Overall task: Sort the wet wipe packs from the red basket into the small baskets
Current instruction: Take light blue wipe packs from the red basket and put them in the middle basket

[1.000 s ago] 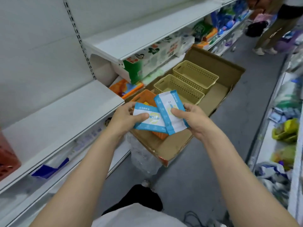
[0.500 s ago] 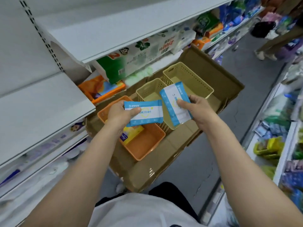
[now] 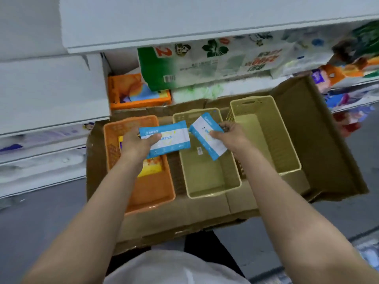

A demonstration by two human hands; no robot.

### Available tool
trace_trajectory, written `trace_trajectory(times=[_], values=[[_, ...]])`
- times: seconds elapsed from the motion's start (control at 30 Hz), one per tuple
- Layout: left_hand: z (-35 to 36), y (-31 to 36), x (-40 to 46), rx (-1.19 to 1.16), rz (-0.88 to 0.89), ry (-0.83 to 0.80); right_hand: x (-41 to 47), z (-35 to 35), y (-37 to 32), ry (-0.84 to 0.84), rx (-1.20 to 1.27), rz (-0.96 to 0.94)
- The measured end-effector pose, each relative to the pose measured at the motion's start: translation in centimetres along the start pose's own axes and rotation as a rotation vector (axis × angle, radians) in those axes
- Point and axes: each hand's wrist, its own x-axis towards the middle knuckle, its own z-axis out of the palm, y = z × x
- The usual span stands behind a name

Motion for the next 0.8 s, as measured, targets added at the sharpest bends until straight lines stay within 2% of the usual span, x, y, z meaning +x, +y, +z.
trace_trajectory(times=[0.2,0.43,0.57,0.7,0.8], values=[[1.7,-1.7,-0.6,-0.097,-0.074,0.175,6.6,1.7,0.4,-0.212,-0.475,-0.154],[0.6,-3.3,-0.7,-0.133,-0.126,0.204,11.3,5.8,-0.1,-0.313,-0.819,-0.315],[0.5,-3.9,0.5,-0.096,-0.164,0.158,12.1,7.2,0.6,-0.251,-0.967,-0.307],[1.2,-3.9,1.5,-0.071,-0.175,0.104,11.6,8.2,2.4,-0.071,-1.135,-0.407],[1.6,-3.7,2.1,-0.052,-0.151,0.046,10.6,8.4,3.5,0.03,-1.052,-0.421]])
